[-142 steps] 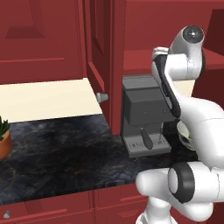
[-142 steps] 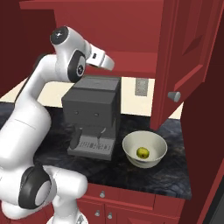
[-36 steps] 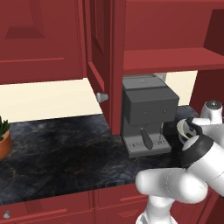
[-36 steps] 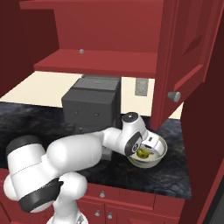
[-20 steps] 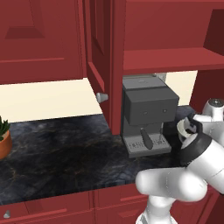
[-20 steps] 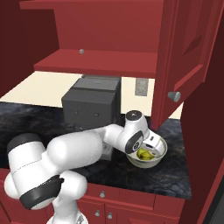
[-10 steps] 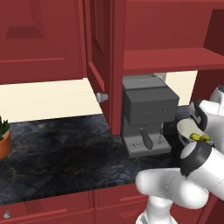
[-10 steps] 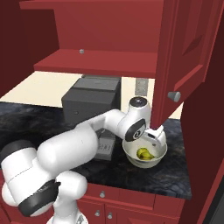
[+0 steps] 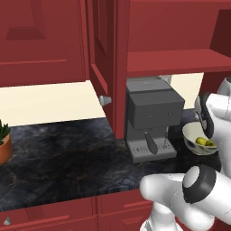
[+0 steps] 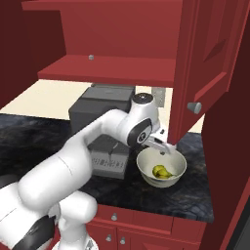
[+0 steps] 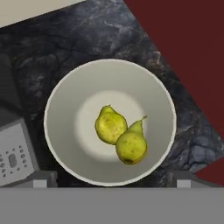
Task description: Open the cabinet. Pick the pear and pear from the cabinet and place them into the bowl. Then close the cabinet.
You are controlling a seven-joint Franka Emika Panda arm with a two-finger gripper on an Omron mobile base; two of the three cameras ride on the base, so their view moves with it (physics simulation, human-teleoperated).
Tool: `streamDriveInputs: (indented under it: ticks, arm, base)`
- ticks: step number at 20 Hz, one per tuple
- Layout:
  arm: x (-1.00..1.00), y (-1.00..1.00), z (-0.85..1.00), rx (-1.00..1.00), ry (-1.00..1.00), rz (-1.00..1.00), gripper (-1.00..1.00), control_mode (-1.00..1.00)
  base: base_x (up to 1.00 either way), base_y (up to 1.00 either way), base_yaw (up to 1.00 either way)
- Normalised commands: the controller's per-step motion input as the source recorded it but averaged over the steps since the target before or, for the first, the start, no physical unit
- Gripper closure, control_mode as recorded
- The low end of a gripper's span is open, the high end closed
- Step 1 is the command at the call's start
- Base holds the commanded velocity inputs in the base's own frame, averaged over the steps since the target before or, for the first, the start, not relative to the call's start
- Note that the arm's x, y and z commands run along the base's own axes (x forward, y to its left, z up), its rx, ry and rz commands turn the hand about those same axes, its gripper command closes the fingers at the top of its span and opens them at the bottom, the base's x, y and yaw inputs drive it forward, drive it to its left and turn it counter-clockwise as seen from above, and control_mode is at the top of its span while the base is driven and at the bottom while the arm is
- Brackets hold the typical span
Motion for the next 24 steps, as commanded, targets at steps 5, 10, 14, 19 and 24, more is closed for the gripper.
streamDriveInputs:
  ticks: [5, 10, 14, 19, 24]
  arm:
    - [-0.48, 0.27, 0.4, 0.0, 0.0, 0.0, -1.0, -1.0]
    - [-0.57, 0.28, 0.43, -0.03, 0.0, 0.0, -1.0, -1.0]
    - [-0.5, 0.25, 0.49, -0.02, -0.01, -0.01, -1.0, -1.0]
    - [-0.58, 0.16, 0.52, 0.0, -0.01, -0.02, -1.0, -1.0]
    - [-0.65, 0.1, 0.43, 0.0, -0.01, -0.05, -1.0, -1.0]
  base:
    - [0.0, 0.0, 0.0]
    - [0.0, 0.0, 0.0]
    - [0.0, 0.0, 0.0]
    - [0.0, 0.0, 0.0]
    - [0.0, 0.0, 0.0]
